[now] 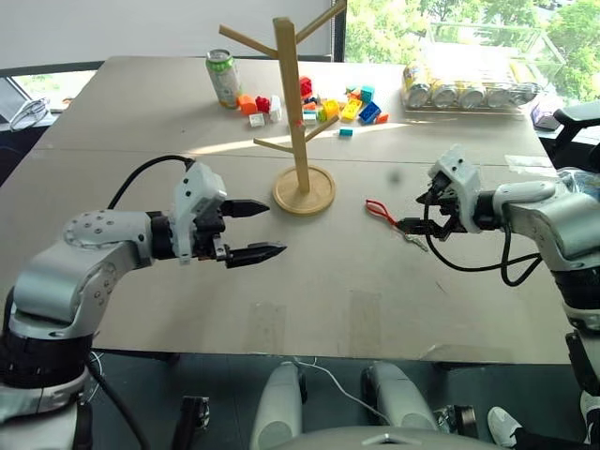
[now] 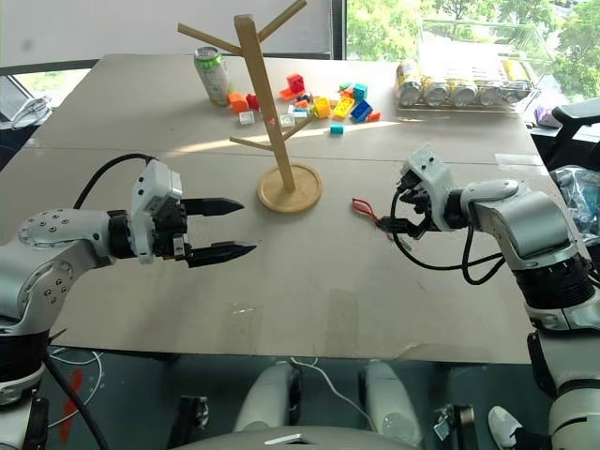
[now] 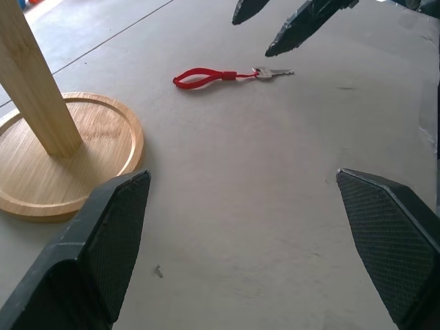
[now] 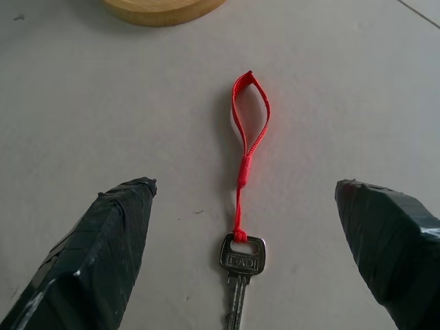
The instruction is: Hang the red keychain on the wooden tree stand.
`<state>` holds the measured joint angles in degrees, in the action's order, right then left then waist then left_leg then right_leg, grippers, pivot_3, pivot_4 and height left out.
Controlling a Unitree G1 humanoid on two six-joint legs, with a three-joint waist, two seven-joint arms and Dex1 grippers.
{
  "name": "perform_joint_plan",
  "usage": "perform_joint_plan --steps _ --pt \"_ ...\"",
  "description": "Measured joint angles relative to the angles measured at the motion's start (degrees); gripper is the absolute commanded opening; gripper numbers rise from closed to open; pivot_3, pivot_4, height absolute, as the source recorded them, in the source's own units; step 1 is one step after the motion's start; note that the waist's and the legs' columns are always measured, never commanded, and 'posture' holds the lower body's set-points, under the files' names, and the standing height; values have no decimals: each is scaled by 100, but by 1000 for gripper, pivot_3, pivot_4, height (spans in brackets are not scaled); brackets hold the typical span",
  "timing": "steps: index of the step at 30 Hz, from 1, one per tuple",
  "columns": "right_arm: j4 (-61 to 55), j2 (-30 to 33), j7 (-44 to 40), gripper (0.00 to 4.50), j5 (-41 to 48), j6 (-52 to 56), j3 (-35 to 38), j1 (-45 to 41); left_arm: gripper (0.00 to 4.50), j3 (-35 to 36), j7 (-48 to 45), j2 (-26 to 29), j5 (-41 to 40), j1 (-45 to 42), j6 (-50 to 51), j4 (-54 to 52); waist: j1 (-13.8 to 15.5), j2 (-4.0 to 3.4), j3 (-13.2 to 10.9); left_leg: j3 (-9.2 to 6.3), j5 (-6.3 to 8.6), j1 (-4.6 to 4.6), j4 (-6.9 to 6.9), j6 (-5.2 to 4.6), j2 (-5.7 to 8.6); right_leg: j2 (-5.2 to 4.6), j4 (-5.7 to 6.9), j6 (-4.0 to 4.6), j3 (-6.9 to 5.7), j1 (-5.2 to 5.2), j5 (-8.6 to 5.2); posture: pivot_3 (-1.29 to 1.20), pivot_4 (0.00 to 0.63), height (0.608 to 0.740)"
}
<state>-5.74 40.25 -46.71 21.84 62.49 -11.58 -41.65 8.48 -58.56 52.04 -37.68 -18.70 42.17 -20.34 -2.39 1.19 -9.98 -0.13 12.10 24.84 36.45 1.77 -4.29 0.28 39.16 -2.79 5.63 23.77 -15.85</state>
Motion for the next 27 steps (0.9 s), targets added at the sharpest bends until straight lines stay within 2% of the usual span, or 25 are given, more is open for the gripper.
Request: perform_joint_plan --steps 8,23,25,27 --pt "248 -691 374 4500 -260 55 -388 -92 4440 40 169 -65 -80 158 -4 -147 -1 1 -1 -4 0 0 1 0 0 0 1 2 -4 -1 1 0 150 732" --pt "791 -954 729 4500 -773 -357 -485 -118 4440 192 363 -142 -81 315 -36 -179 2 1 -1 -6 -1 -1 4 0 0 0 5 4 -8 -3 3 0 150 732" --pt "791 -971 732 3945 -784 -357 -484 -118 4500 192 367 -142 -82 308 -36 -179 2 1 -1 -7 -1 -2 4 1 0 0 6 4 -8 -3 3 0 150 732" --pt "798 -985 741 3113 -807 -365 -485 -116 4500 192 372 -150 -82 283 -35 -179 1 1 -1 -6 -1 -2 6 1 0 0 9 3 -7 -3 3 0 150 732"
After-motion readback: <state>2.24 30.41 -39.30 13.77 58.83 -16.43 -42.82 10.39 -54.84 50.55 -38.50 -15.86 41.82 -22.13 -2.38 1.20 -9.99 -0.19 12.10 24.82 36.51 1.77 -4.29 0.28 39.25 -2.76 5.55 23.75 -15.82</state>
